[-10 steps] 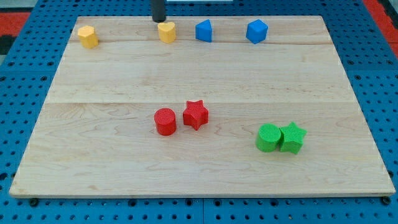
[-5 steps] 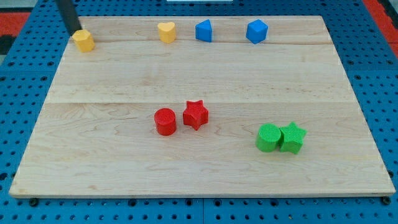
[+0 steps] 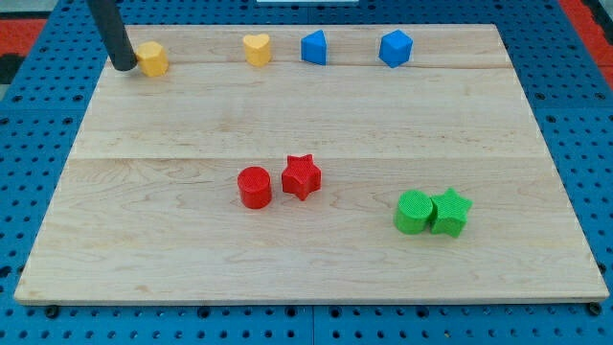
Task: Move the yellow hexagon to the left side of the yellow heart
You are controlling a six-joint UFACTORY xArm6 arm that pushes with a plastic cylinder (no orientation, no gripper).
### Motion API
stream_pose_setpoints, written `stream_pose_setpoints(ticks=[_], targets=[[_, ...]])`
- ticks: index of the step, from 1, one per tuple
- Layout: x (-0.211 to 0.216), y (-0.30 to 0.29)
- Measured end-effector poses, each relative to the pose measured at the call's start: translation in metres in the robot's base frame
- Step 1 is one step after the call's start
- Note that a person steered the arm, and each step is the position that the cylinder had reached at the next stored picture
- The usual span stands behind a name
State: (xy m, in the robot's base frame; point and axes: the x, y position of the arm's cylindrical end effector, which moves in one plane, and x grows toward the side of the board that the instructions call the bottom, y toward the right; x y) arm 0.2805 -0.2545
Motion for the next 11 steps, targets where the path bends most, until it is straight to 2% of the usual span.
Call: stream_pose_setpoints(ticks=[3,5,8,9,10,11], targets=[[-0.006,0.013],[0.017,0.033],[0.002,0.051],[0.01,0.035],[0.005,-0.024],[-0.022,-0.031]])
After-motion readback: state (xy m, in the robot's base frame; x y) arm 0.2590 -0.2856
